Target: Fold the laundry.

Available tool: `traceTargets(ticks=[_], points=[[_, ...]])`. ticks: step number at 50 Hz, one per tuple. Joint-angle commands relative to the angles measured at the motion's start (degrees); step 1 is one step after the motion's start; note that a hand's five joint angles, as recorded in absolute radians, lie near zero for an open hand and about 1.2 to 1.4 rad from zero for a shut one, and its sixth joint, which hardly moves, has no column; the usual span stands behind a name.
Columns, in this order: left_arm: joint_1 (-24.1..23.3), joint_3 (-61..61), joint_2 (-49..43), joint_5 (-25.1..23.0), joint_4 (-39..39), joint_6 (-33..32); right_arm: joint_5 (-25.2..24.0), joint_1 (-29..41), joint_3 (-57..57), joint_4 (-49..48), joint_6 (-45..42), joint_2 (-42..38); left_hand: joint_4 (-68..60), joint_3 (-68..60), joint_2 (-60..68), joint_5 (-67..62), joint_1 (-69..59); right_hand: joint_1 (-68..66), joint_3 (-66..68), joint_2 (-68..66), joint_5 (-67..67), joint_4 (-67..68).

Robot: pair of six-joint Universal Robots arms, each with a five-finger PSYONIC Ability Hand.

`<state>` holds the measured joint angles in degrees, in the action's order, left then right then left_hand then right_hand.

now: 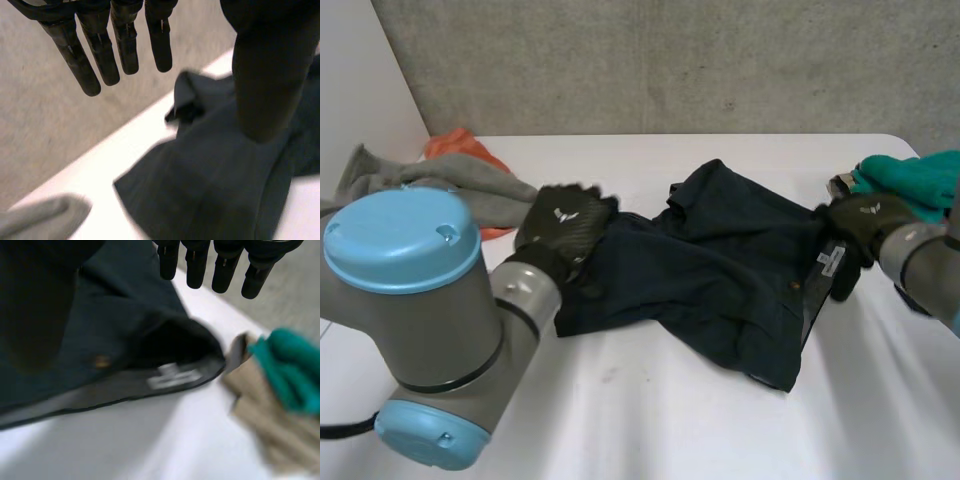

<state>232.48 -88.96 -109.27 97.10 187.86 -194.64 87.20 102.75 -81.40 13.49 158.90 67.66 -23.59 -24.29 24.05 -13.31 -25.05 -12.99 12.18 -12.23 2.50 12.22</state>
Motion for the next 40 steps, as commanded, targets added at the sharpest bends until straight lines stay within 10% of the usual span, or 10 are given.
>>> traceTargets(ticks=[1, 12, 17, 24, 40], points=[[4.0, -3.5, -6.2, -0.2, 0.2, -2.9, -0.8, 0.8, -14.0, -0.3, 14.7, 8.6, -2.8, -2.1, 2.3, -3.1, -1.3, 1.6, -0.8, 0.8, -1.1, -0.8], [4.9, 1.2, -15.2, -4.5, 0.8, -2.9, 1.5, 8.3, -24.4, -12.6, 21.2, 5.8, -10.3, -9.6, 9.9, -10.6, -8.9, -4.2, 5.0, -4.9, 4.6, 4.9], [4.8, 5.8, -20.4, -3.9, 0.8, -3.2, 5.3, 9.9, -23.9, -14.7, 21.5, 2.4, -35.6, -34.9, 35.2, -35.9, -34.2, -7.7, 8.5, -8.4, 8.2, 8.4], [4.7, 7.7, -20.0, 1.8, 3.7, -3.4, 9.7, 13.2, -22.4, -20.8, 23.8, 3.0, -56.4, -55.7, 56.0, -56.7, -54.9, -67.0, 67.8, -67.8, 67.5, 67.8], [5.3, 3.1, 20.3, 1.1, -1.3, -6.2, 0.4, 6.7, -2.1, -6.6, -14.4, 24.4, -56.4, -55.7, 56.0, -56.7, -54.9, -67.0, 67.8, -67.8, 67.5, 67.8]])
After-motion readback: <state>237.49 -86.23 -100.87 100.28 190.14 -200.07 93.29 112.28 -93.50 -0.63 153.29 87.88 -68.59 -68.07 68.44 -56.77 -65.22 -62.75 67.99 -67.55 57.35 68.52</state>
